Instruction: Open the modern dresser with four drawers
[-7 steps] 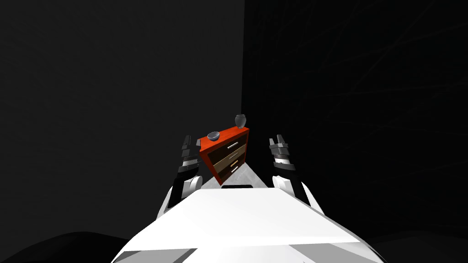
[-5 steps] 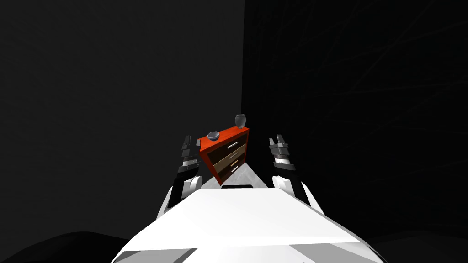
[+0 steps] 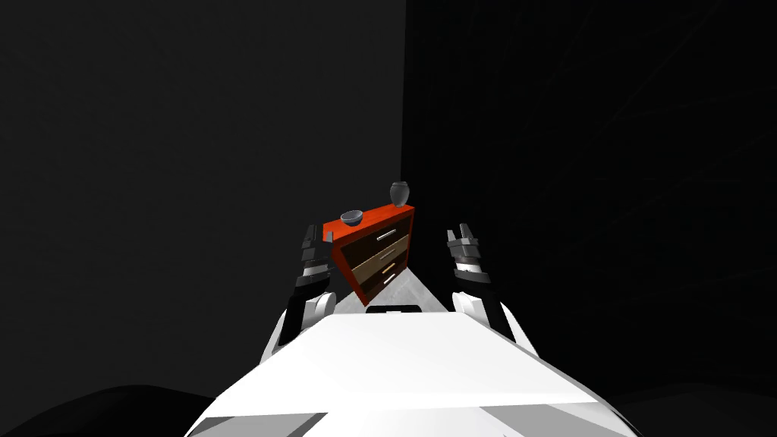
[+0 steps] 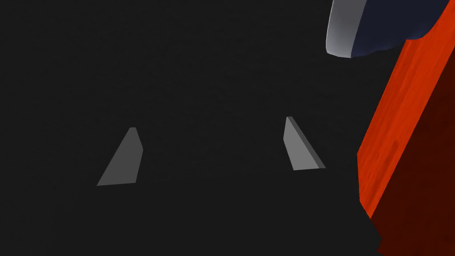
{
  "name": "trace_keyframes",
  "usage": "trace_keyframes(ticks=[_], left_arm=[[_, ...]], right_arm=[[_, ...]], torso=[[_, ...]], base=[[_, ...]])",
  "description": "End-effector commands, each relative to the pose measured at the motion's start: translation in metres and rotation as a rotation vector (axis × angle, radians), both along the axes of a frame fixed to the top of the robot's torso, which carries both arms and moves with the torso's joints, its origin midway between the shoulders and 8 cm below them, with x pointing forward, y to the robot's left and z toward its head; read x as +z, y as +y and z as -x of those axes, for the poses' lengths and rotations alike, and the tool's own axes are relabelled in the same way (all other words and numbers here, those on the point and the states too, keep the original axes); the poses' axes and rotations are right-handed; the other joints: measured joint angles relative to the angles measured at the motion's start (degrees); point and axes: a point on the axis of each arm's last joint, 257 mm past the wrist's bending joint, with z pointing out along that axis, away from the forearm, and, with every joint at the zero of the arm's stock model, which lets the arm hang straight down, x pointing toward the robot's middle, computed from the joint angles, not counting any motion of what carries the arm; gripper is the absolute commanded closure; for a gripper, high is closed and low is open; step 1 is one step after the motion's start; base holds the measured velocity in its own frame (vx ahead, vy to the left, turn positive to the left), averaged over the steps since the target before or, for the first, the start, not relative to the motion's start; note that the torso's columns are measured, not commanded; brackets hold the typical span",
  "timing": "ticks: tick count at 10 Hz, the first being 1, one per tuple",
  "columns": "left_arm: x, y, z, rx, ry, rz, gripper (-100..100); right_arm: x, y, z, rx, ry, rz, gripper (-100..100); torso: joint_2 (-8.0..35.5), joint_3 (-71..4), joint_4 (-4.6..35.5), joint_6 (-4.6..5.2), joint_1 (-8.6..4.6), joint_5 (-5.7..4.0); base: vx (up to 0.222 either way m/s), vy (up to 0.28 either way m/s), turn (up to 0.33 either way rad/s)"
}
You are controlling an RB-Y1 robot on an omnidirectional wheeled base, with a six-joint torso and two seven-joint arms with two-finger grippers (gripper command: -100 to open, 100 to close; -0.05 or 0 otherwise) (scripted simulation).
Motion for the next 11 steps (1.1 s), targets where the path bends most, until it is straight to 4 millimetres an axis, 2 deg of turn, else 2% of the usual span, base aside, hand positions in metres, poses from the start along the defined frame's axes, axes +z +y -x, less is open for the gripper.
trace_keyframes(ticks=[1, 2, 3, 5, 11], left_arm=[[0.0, 0.0, 0.0, 0.0, 0.0, 0.0, 0], [0.0, 0.0, 0.0, 0.0, 0.0, 0.0, 0], [-0.003, -0.003, -0.002, -0.015, 0.009, -0.023, -100], [-0.012, -0.006, -0.006, -0.037, 0.026, -0.051, -100], [-0.055, -0.003, -0.02, -0.08, 0.083, -0.073, -100]], right_arm=[[0.0, 0.0, 0.0, 0.0, 0.0, 0.0, 0], [0.0, 0.0, 0.0, 0.0, 0.0, 0.0, 0], [0.0, 0.0, 0.0, 0.0, 0.0, 0.0, 0], [0.0, 0.0, 0.0, 0.0, 0.001, 0.0, 0], [0.0, 0.0, 0.0, 0.0, 0.001, 0.0, 0]], torso=[[4.23, -8.46, 4.23, 0.0, 0.0, 0.0], [8.46, -16.91, 8.46, 0.0, 0.0, 0.0], [12.69, -25.38, 12.69, 0.0, 0.0, 0.0], [15.12, -30.46, 15.13, 0.0, -0.03, -0.01], [14.61, -31.2, 14.97, 0.19, 0.06, 0.15]], base=[[0.0, 0.0, 0.0], [0.0, 0.0, 0.0], [0.011, -0.008, 0.002], [0.018, -0.023, 0.007], [0.028, -0.043, 0.012]])
